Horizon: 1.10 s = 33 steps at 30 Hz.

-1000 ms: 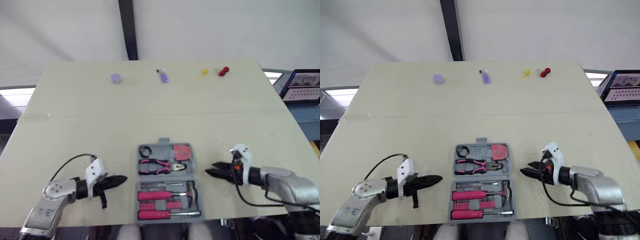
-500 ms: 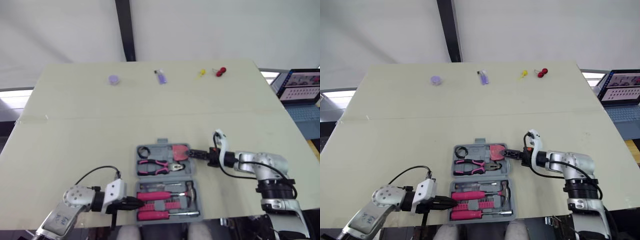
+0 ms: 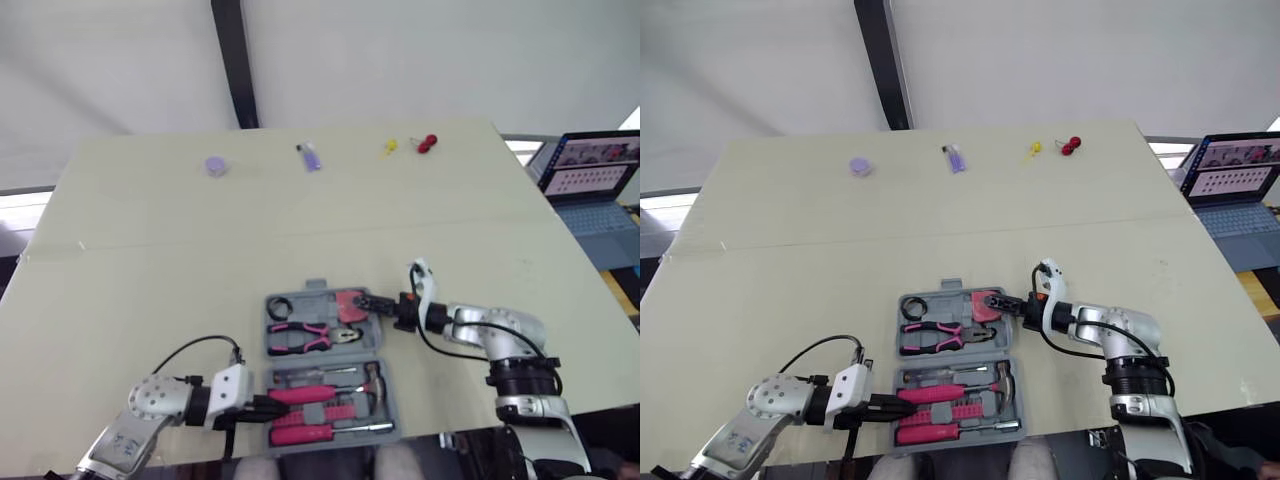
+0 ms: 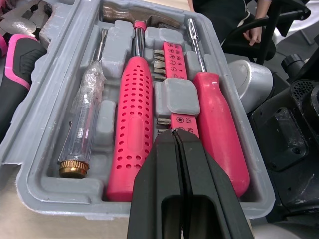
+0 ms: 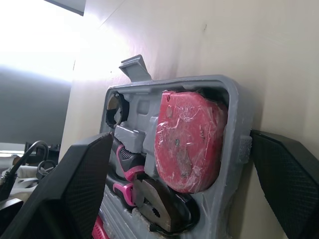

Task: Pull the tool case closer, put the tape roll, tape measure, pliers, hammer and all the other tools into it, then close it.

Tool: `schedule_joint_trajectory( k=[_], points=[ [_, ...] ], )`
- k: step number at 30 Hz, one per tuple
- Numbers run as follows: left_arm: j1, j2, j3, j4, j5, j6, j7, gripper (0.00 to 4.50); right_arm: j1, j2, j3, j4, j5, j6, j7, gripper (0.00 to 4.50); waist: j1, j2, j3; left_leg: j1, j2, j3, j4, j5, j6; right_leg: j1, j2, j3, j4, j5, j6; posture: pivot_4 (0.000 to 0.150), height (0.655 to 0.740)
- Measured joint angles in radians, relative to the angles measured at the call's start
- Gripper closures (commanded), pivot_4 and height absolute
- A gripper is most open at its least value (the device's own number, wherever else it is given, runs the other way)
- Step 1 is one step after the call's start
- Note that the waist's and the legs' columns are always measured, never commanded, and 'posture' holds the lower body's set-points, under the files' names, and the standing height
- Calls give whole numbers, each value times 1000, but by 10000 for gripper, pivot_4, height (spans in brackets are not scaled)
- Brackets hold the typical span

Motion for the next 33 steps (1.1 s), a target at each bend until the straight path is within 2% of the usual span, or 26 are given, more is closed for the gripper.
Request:
schedule_joint_trajectory(
  k=[10, 18, 25, 33],
  points=[
    [62, 6, 43, 17, -20, -47, 5, 45000, 72, 30, -31, -21, 90, 25, 54, 394, -8, 5, 3, 0, 0, 0, -1, 0, 0, -1, 0, 0, -1, 0, 0, 1500, 7400],
    [103, -22, 73, 30, -69, -29, 31, 45000, 74, -22, -32, -106, 173, 57, 121, 394, -5, 7, 4, -1, 0, 0, -1, 0, 0, -1, 0, 1, -1, 0, 0, 1500, 7400],
    [105, -38, 76, 38, -70, -42, 35, 45000, 64, -79, 2, -119, 167, 38, 152, 394, -4, 7, 4, -1, 0, 0, -1, 0, 0, -1, 0, 1, -2, 0, 0, 1500, 7400],
    [105, -61, 78, 43, -80, -34, 36, 45000, 32, -161, 110, -119, 113, -36, 241, 394, -4, 8, 5, -1, 0, 1, 0, 0, 0, 0, 0, 1, -3, 0, 0, 1500, 7400]
  ],
)
